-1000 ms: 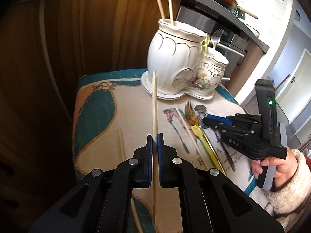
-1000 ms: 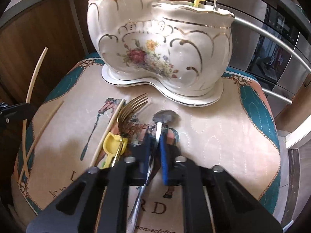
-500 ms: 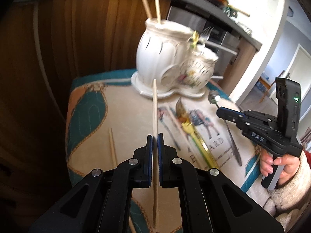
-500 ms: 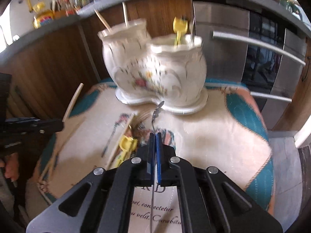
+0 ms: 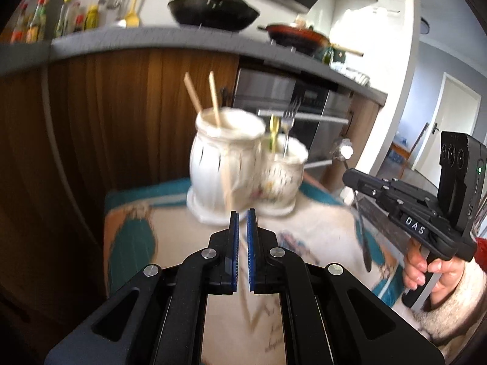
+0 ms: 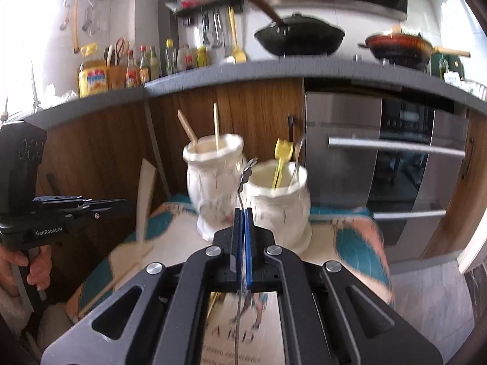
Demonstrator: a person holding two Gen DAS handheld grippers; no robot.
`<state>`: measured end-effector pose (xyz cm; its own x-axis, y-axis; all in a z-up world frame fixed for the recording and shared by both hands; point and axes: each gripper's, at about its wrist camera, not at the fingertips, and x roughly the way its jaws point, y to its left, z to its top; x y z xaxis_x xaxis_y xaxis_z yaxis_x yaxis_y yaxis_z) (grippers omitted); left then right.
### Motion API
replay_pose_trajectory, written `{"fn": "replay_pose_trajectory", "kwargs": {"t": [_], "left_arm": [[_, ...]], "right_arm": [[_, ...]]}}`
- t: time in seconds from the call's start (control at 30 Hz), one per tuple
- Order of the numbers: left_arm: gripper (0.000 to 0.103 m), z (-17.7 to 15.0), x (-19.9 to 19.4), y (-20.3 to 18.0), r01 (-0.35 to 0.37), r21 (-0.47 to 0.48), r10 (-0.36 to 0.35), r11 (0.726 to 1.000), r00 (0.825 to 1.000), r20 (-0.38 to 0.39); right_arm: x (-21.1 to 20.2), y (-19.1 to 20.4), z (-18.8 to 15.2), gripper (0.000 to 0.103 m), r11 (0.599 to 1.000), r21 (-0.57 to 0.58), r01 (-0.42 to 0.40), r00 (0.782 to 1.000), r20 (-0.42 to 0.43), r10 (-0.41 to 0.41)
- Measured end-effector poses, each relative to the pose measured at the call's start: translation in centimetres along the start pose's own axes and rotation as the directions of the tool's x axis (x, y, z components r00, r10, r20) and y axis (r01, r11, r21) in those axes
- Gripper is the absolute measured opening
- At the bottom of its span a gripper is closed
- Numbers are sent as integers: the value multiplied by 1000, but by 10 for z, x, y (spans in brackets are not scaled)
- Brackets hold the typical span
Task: Organize utensils
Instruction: 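Lift the chopstick over the taller pot while the right tool carries the spoon over the shorter pot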
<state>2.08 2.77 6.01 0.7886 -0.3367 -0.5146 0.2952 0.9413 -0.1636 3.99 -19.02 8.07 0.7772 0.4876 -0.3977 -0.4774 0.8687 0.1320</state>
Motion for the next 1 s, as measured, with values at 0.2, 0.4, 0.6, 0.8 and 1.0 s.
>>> {"fn": "replay_pose_trajectory", "kwargs": {"t": [0.2,0.4,0.6,0.8,1.0], "left_arm": [[2,34,12,-5,-24,39,24,999,1000,1],[23,-1,44,12,-86,16,87,996,976,-201],[26,-37,62,33,-188,24,186,982,928,-322],[29,-64,49,40,-224,50,225,973,891,-394],[25,-83,40,40,-224,72,233,972,874,-426]], "right_arm": [[7,-9,38,1,1000,13,16,996,84,-17],[9,-11,35,1,1000,11,6,997,82,-7],[21,-9,18,1,1000,23,-8,999,32,7],[17,-9,12,1,1000,14,-8,1000,28,8],[15,-9,9,1,1000,22,-19,999,29,19]]}}
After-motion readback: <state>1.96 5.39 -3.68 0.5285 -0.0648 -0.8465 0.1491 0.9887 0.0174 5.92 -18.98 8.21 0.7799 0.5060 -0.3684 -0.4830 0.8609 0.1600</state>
